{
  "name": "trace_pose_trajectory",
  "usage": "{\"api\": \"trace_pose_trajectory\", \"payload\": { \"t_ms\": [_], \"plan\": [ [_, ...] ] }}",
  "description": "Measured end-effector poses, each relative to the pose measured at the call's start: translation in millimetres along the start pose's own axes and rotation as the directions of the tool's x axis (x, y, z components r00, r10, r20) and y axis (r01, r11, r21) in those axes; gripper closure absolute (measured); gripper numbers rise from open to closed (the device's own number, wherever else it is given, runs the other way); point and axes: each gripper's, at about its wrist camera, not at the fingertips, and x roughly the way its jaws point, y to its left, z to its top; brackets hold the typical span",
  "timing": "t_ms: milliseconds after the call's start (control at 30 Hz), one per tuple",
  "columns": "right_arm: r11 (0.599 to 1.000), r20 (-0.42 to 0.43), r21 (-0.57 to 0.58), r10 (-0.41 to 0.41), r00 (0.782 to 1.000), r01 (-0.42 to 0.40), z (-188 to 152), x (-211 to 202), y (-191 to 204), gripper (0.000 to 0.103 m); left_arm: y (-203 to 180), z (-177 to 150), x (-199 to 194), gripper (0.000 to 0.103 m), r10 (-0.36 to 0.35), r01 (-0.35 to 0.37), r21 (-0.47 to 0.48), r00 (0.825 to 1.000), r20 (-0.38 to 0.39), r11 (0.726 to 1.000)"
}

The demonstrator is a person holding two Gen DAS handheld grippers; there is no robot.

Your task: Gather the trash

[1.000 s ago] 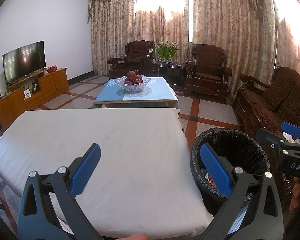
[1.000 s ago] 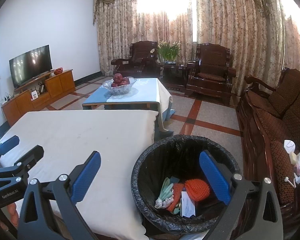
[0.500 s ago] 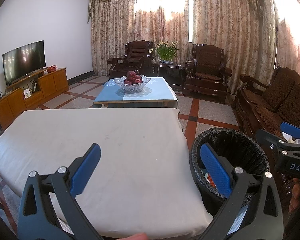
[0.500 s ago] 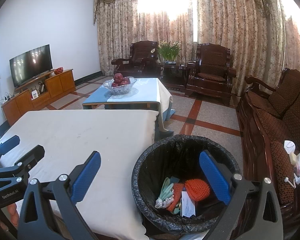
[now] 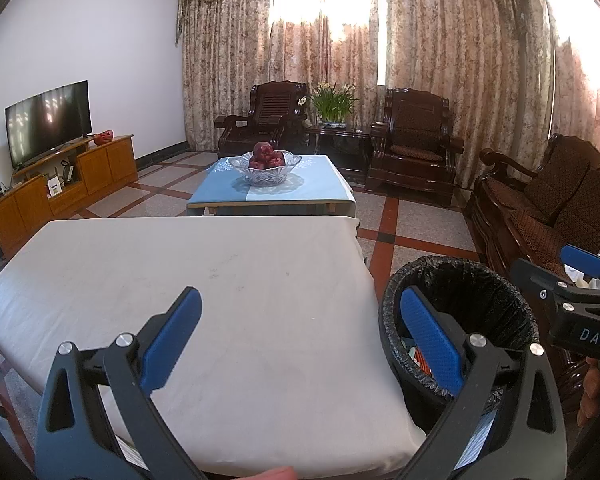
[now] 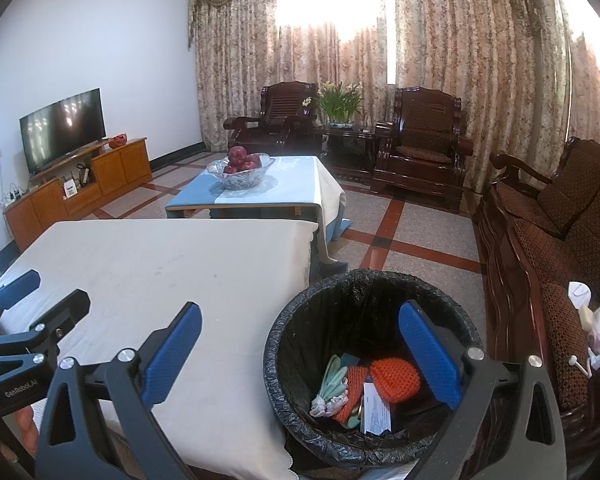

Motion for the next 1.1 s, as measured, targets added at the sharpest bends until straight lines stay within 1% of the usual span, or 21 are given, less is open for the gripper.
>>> {"api": "trace_pose_trajectory", "payload": {
  "t_ms": [1100],
  "plan": [
    [1.000,0.001,0.000,0.000,1.000,0.000,-1.8,0.6,0.2,0.006,-1.5,4.3,-3.5,0.006,-0.002,0.002,-0.004,1.000,0.011,1.000]
  ]
}}
